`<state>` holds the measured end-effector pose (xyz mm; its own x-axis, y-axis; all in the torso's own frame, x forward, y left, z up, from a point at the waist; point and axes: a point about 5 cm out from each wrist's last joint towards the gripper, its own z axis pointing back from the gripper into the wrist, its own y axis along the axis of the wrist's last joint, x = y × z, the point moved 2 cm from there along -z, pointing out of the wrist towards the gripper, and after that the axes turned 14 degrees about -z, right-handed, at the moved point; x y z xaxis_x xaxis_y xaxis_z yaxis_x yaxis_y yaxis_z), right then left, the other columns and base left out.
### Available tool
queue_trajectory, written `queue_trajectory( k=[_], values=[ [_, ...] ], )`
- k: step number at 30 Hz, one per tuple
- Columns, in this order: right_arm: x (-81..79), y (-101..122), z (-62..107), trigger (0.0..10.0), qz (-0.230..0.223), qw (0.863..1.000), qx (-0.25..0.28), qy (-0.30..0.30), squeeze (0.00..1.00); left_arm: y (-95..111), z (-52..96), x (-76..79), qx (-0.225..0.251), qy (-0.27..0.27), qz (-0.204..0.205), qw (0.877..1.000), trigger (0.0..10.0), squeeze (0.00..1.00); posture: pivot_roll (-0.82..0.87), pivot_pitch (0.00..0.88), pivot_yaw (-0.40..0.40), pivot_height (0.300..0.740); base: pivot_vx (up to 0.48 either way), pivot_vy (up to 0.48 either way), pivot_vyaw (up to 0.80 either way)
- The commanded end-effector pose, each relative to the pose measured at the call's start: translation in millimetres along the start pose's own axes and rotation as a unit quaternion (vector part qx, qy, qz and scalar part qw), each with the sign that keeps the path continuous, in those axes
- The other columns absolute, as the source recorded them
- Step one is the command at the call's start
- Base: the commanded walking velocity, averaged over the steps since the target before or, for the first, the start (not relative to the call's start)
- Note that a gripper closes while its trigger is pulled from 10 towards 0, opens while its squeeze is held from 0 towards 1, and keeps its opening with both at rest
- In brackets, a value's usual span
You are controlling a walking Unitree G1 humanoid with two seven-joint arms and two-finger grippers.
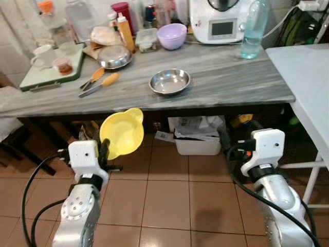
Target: Setting the table
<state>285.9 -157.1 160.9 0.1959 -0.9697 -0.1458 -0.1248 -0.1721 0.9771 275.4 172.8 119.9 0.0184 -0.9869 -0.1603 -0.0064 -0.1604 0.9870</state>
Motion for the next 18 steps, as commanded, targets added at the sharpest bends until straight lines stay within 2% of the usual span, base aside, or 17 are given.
queue_trajectory(
  k=[1, 7, 18],
  values=[
    [-6.5, 3.8, -2.3, 10.0, -0.002, 1.000, 0.006, 0.010, 0.00, 3.6, 1.2, -3.4, 0.012, 0.004, 0.000, 1.000, 10.0, 0.00, -0.23, 0.110, 0.149, 0.740, 0.330, 0.000, 0.00],
    [-9.0, 3.9, -4.7, 10.0, -0.005, 1.000, 0.006, 0.016, 0.00, 5.2, 2.6, 1.7, 0.016, -0.006, 0.009, 1.000, 10.0, 0.00, -0.23, 0.110, 0.149, 0.740, 0.344, 0.000, 0.00],
    [-13.3, -0.1, -4.0, 10.0, -0.010, 1.000, 0.003, 0.017, 0.00, 1.7, 4.8, -0.5, 0.012, -0.006, 0.004, 1.000, 10.0, 0.00, -0.22, 0.107, 0.146, 0.740, 0.357, 0.000, 0.00]
  ],
)
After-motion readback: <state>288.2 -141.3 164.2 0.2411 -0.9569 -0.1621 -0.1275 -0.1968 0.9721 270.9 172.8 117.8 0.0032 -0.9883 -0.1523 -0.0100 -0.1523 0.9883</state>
